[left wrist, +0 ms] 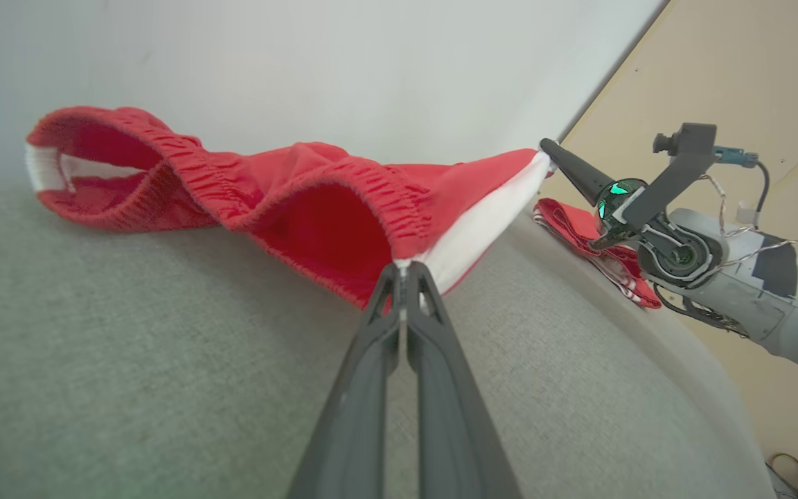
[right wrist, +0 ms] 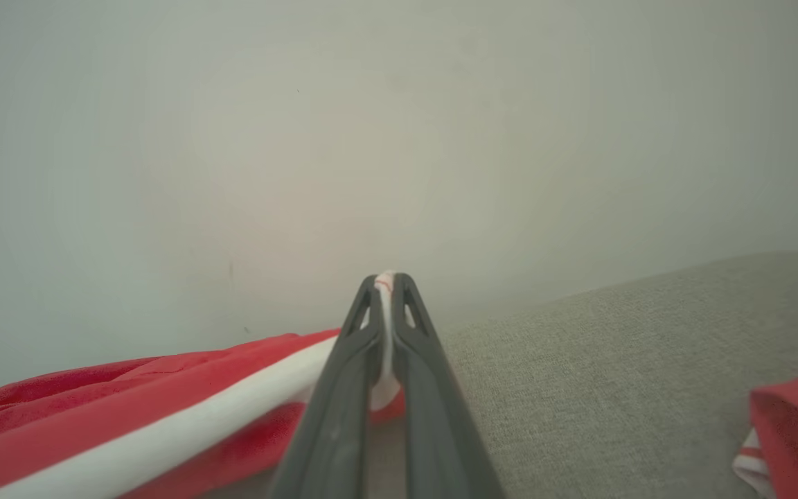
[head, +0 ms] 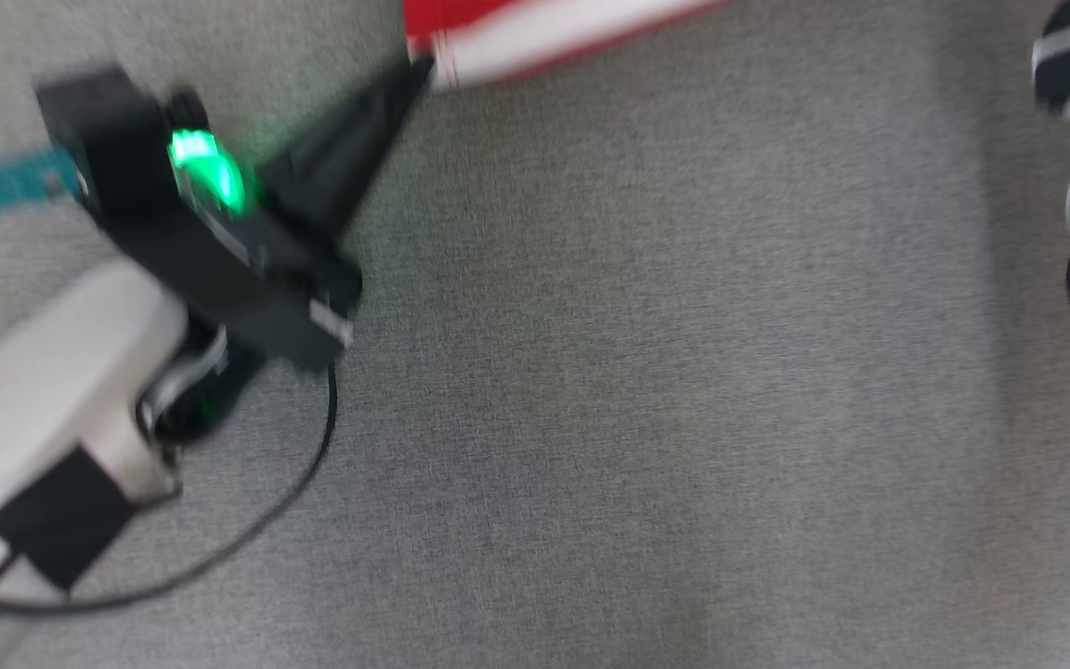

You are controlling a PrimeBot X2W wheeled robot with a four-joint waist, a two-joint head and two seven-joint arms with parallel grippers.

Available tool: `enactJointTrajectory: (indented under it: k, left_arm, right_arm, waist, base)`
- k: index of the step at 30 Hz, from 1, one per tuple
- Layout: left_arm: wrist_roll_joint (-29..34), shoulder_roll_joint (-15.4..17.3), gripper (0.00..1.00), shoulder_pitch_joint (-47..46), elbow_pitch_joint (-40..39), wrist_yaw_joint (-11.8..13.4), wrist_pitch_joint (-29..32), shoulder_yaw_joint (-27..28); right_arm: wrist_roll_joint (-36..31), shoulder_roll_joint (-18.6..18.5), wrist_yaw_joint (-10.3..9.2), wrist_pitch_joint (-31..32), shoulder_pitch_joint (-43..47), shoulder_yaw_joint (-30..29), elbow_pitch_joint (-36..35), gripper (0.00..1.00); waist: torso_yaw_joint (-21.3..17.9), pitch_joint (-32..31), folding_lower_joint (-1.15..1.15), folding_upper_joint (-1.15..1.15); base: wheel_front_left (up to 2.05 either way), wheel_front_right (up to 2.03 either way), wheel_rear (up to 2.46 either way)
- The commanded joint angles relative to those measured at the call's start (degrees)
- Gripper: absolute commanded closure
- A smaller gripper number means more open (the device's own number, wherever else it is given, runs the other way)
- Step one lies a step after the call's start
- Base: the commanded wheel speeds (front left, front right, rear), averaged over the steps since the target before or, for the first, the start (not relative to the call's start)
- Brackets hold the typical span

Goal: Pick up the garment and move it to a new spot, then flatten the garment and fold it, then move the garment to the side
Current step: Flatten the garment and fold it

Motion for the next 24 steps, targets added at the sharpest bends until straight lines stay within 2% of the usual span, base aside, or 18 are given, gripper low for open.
enactJointTrajectory:
  k: [1, 4, 9, 19, 24]
  left_arm:
    - [-0.8, 0.93, 1.0, 1.99, -0.86, -0.01, -0.25, -0.79]
    - [-1.83, 3.32, 1.0, 6.36, -3.03, -0.01, -0.02, -2.81]
    - [-1.68, 5.03, 1.0, 13.06, -5.0, 1.58, -0.02, -5.15]
    - [0.06, 5.17, 1.0, 28.16, -11.02, 6.39, -0.23, -5.37]
    - [-1.18, 7.14, 1.0, 35.6, -16.27, 8.13, -0.25, -5.44]
  right_arm:
    - [-0.19, -0.57, -0.07, -0.31, 2.31, -0.51, -1.03, 1.0]
    - [0.07, -0.64, -0.07, -0.3, 8.44, -1.31, -4.13, 1.0]
    - [1.39, -1.54, -0.07, -0.31, 17.6, -0.33, -8.39, 1.0]
    - [-0.88, -0.99, -0.07, -0.31, 35.54, -1.92, -16.02, 1.0]
    - [-1.87, -1.45, -0.07, -0.31, 44.61, -3.55, -18.41, 1.0]
  waist:
    - [0.0, -3.16, 0.01, 0.0]
    - [-0.53, -5.63, 0.01, 0.0]
    - [-1.19, -9.73, 0.01, 0.0]
    - [-3.37, -20.49, 0.01, 0.0]
    - [-3.92, -25.54, 0.01, 0.0]
  base:
    - [0.0, 0.0, 0.0]
    - [0.0, 0.0, 0.0]
    - [0.0, 0.0, 0.0]
    - [0.0, 0.0, 0.0]
    - [0.0, 0.0, 0.0]
